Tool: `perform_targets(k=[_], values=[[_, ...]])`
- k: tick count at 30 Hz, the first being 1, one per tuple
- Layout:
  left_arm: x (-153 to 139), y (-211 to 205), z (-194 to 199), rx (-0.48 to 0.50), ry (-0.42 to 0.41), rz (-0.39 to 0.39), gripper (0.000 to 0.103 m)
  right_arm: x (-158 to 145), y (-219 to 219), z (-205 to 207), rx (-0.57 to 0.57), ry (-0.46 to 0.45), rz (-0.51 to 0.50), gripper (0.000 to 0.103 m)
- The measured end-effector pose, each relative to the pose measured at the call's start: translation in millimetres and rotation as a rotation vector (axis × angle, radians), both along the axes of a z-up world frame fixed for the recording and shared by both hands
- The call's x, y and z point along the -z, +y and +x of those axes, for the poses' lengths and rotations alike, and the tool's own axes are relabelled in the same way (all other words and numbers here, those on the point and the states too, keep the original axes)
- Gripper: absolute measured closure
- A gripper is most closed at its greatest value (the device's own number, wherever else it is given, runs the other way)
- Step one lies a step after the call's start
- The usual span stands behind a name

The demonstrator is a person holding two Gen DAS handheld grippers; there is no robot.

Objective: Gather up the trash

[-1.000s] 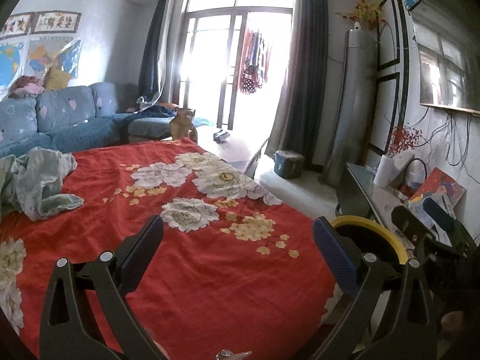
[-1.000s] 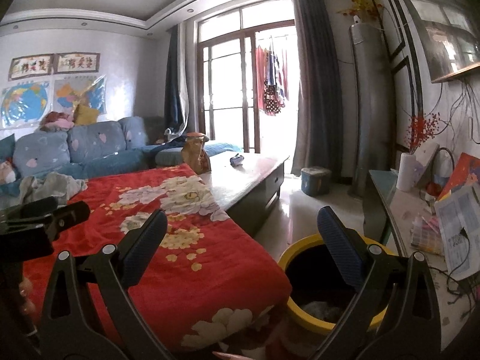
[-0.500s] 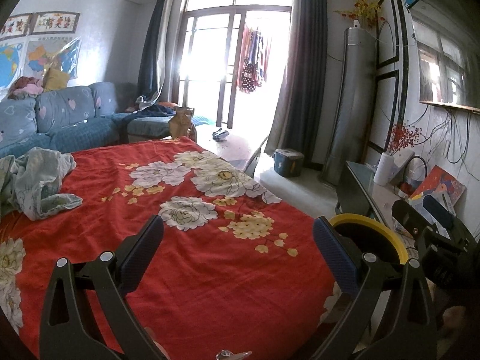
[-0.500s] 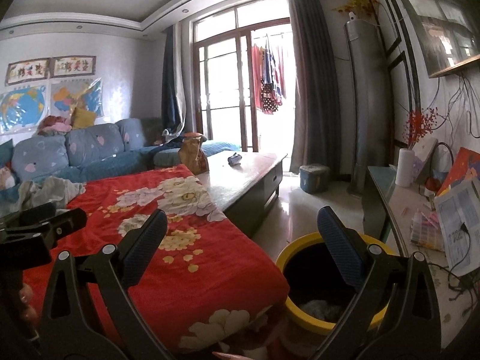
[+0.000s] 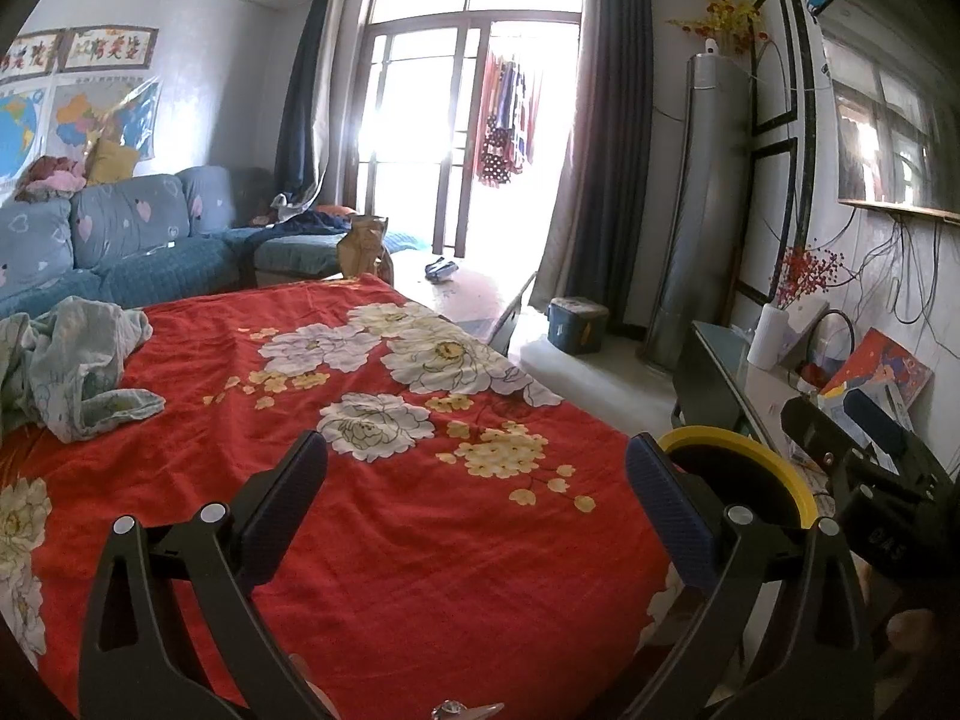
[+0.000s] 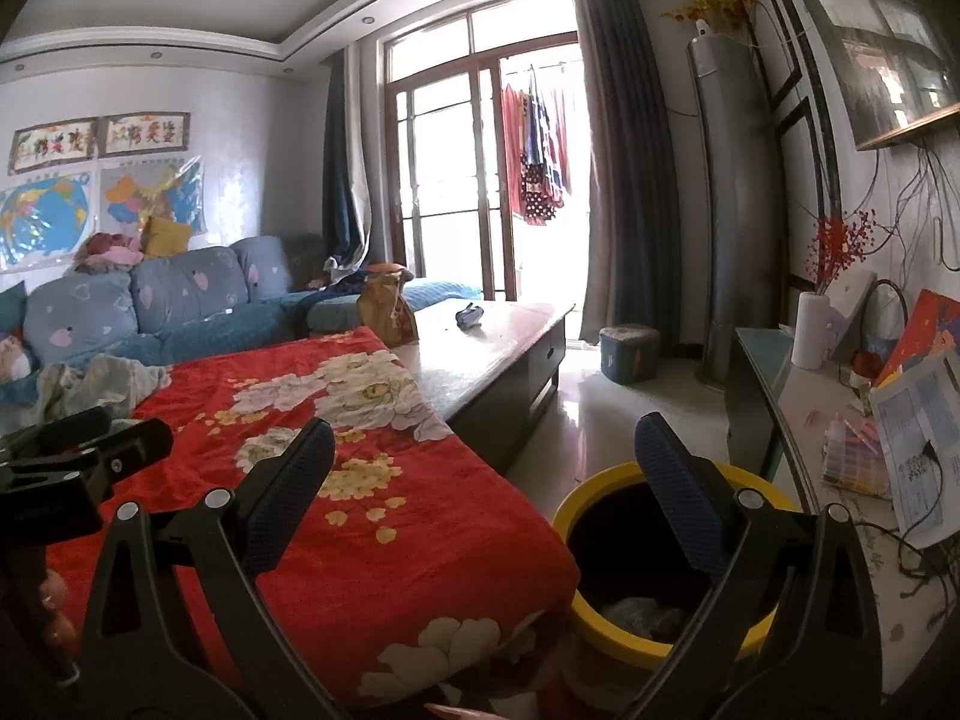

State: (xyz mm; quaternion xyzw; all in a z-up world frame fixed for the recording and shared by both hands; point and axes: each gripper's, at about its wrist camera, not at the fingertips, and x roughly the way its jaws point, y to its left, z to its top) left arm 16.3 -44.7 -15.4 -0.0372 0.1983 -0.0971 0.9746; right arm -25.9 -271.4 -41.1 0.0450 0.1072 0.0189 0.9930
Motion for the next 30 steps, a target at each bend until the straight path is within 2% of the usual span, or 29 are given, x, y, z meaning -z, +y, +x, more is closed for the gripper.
perform_targets(k=[30], values=[[0.3,-5.9,-0.8,0.003,0.002,0.01,0.006,5.1,0.3,2.7,0.004,0.014,0.003,0.011]])
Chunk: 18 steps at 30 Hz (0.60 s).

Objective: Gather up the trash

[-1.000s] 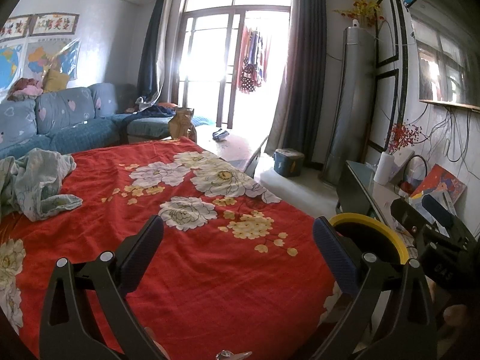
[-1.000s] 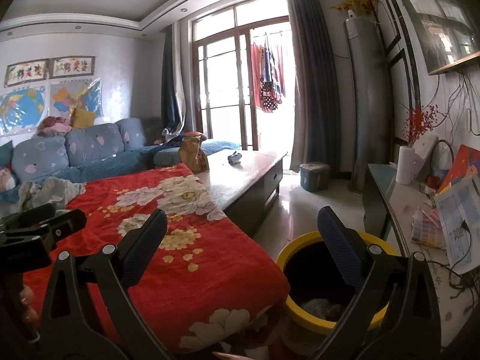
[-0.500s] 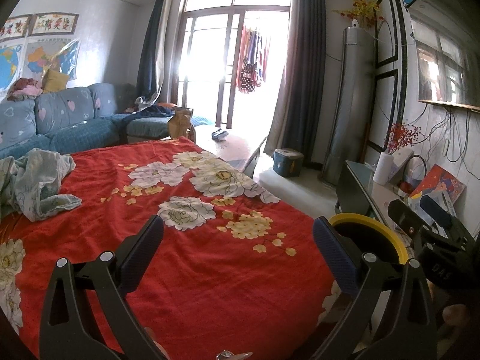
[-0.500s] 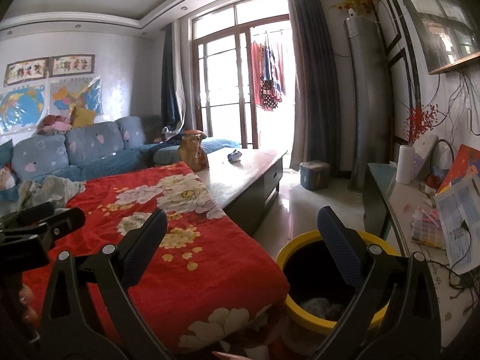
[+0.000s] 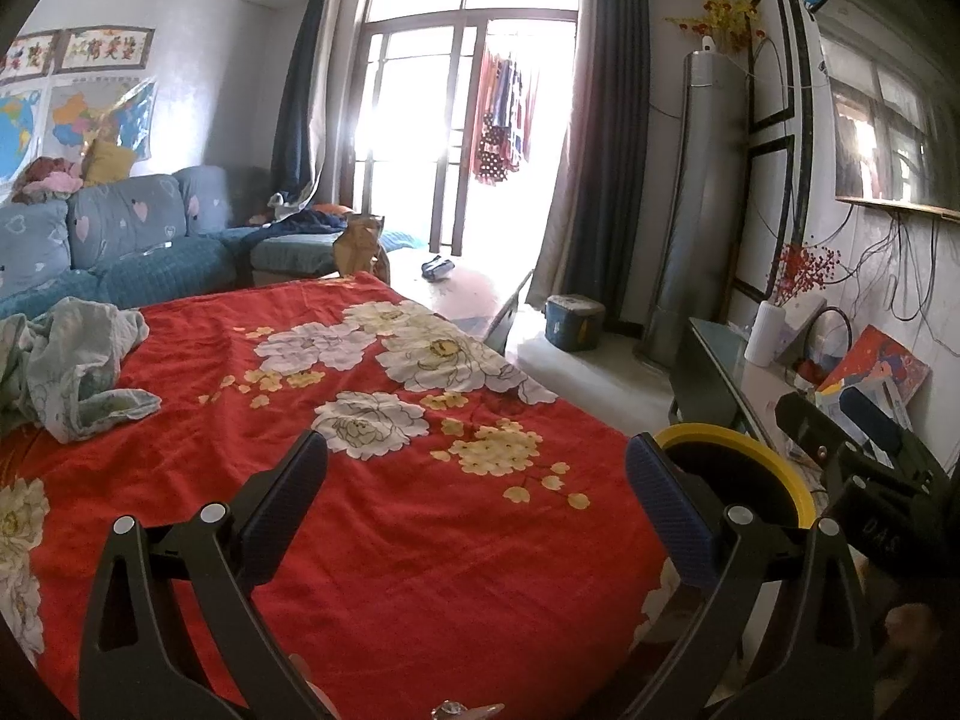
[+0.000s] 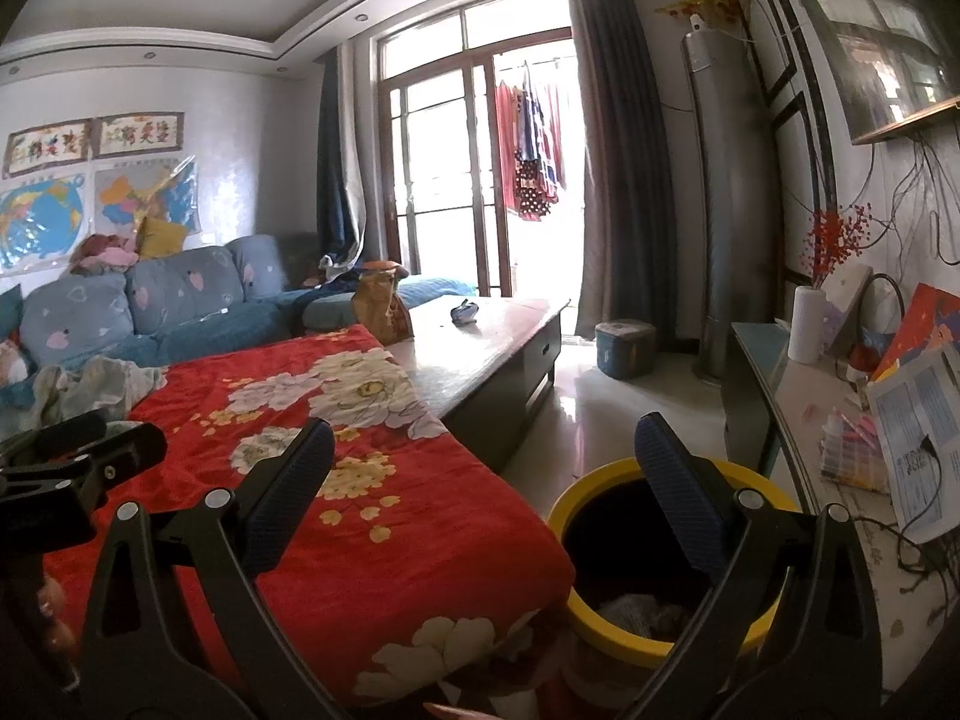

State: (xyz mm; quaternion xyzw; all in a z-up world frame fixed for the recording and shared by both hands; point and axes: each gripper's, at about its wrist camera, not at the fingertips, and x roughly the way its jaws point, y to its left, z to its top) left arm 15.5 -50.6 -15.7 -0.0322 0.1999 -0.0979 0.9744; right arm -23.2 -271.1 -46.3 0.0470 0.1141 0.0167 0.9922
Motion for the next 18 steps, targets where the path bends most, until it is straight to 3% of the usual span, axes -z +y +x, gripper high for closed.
perform_targets(k=[7,12,14,18], values=[[2,-1,4,0.0,0.021,0.01,0.006,-1,0,1,0.001,0.004,0.002,0.011],[3,15,9,-0.007,0.093,-0.058,0.006,2,3,19,-0.029,0.099,0.044,0.011],[3,33,11,-0.046,0.114,-0.074,0.006,-4,19,33,-0.077,0.126,0.065,0.011],[9,131,21,-0.307,0.192,-0.103,0.006,-24,99,65,-0.269,0.166,0.084,0.011]])
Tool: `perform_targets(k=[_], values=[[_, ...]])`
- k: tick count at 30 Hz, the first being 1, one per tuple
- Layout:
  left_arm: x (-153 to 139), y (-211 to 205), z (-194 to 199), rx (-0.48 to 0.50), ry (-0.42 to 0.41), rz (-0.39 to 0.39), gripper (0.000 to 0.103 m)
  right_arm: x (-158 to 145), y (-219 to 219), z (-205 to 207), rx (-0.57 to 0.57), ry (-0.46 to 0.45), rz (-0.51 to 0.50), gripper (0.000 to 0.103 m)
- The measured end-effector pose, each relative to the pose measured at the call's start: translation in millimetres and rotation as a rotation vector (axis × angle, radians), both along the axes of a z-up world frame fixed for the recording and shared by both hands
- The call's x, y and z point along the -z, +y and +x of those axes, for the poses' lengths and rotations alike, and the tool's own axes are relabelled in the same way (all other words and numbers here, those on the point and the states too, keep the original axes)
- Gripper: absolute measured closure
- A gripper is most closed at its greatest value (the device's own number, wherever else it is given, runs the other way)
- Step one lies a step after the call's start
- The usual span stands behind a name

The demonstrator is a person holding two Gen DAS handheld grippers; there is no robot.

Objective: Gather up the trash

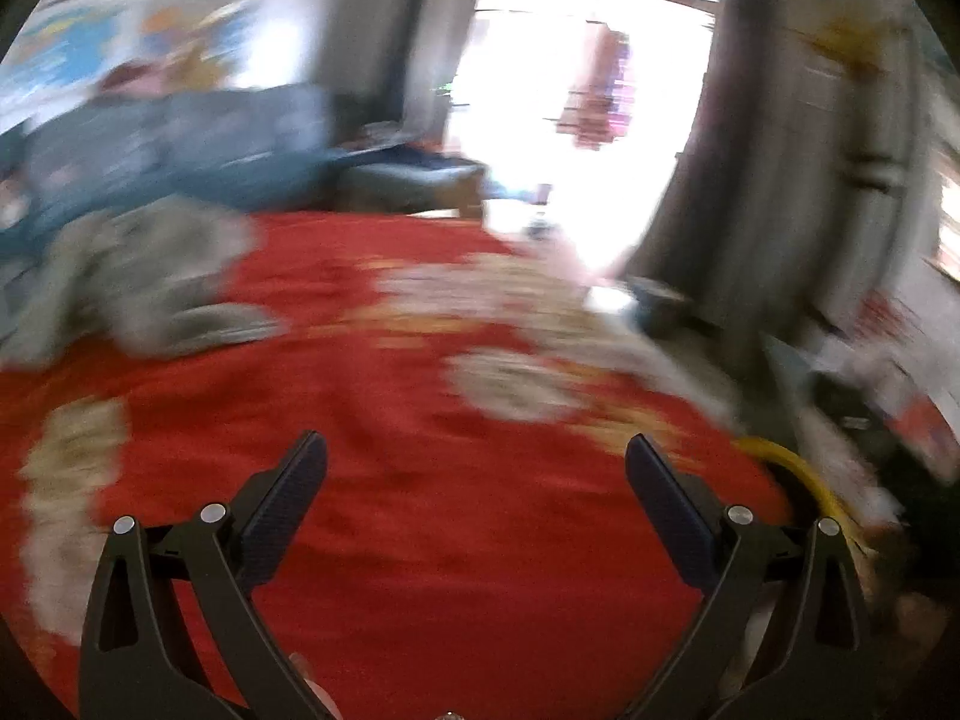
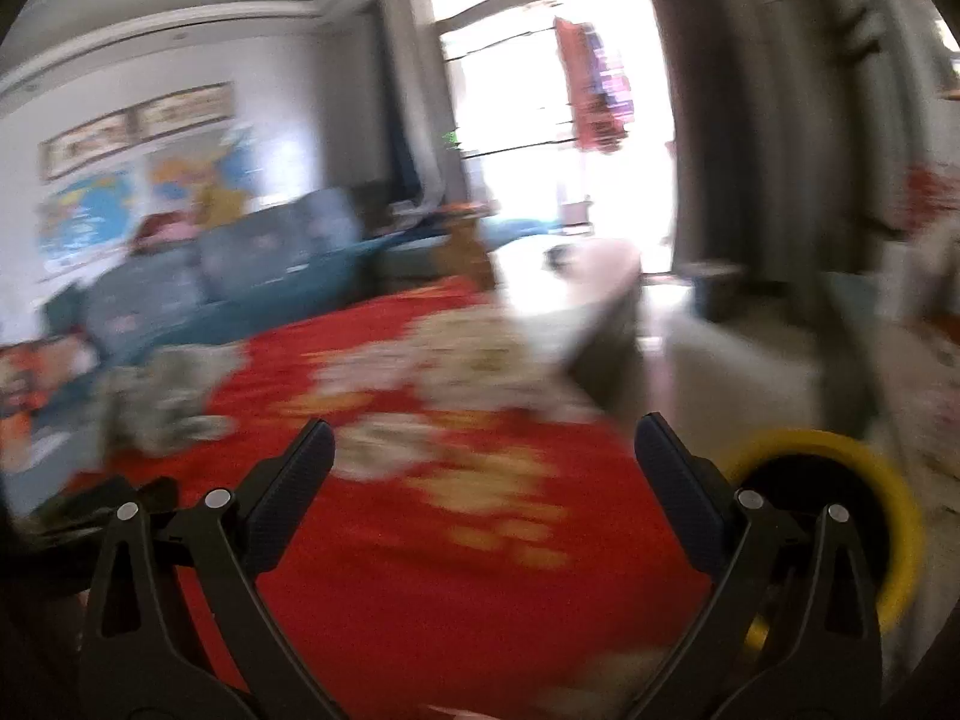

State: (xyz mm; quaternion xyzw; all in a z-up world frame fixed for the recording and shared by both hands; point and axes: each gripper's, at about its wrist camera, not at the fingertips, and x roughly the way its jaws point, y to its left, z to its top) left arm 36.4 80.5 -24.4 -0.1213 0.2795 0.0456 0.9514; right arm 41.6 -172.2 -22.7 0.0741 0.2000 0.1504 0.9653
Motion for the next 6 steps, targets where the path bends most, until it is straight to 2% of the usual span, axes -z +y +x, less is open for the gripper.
perform_targets(k=[1,3,4,5,6], values=[[3,30,1,-0.084,0.022,0.007,0.006,-3,22,7,-0.053,0.018,0.0,0.011],[11,100,-2,-0.267,0.067,0.026,0.006,-3,95,23,-0.238,0.096,-0.016,0.011],[18,142,-4,-0.389,0.123,0.057,0.006,-1,129,29,-0.305,0.133,-0.03,0.011],[25,175,-7,-0.467,0.165,0.064,0.006,5,173,34,-0.375,0.173,-0.053,0.011],[32,201,-8,-0.506,0.199,0.062,0.006,14,212,36,-0.439,0.217,-0.088,0.011]])
